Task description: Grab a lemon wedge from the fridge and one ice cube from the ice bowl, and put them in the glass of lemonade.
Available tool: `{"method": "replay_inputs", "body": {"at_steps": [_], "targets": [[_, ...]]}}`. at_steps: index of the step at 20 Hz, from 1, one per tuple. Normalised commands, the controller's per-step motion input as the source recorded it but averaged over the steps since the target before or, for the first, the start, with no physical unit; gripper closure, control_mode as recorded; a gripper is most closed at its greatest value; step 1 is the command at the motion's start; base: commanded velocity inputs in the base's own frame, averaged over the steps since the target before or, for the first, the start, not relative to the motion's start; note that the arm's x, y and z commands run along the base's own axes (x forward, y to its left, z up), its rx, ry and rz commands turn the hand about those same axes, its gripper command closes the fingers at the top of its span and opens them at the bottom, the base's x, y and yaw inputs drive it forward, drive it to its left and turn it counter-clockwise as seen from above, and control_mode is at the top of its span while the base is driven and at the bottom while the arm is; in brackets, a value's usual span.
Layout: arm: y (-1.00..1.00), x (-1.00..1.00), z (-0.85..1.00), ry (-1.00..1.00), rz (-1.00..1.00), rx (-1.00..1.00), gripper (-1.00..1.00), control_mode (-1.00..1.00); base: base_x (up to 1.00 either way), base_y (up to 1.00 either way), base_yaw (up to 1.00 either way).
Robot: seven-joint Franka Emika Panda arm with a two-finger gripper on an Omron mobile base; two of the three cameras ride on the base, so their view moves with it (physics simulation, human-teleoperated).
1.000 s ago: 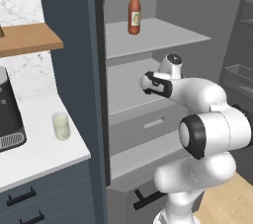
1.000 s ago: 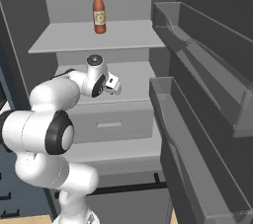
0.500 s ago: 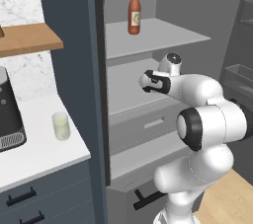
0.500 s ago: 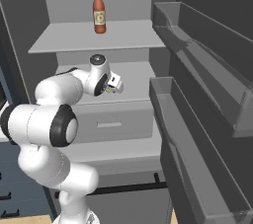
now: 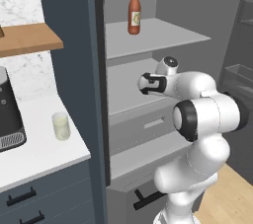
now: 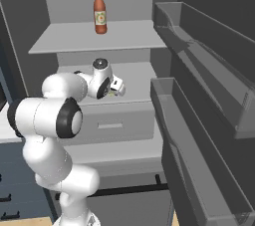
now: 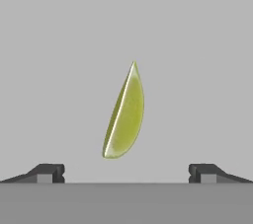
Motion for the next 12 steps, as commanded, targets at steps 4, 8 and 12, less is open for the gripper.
{"method": "replay_inputs", "body": {"at_steps": [4,8,12], "targets": [[0.00,0.15,0.07,0.00,-0.01,0.00,-1.00,-1.00,0.00,0.00,0.00],[0.00,0.26,0.00,0.04,-0.01,0.00,-1.00,-1.00,0.00,0.00,0.00],[0.00,0.15,-0.02,0.04,-0.02,0.00,-1.00,-1.00,0.00,0.00,0.00]]}}
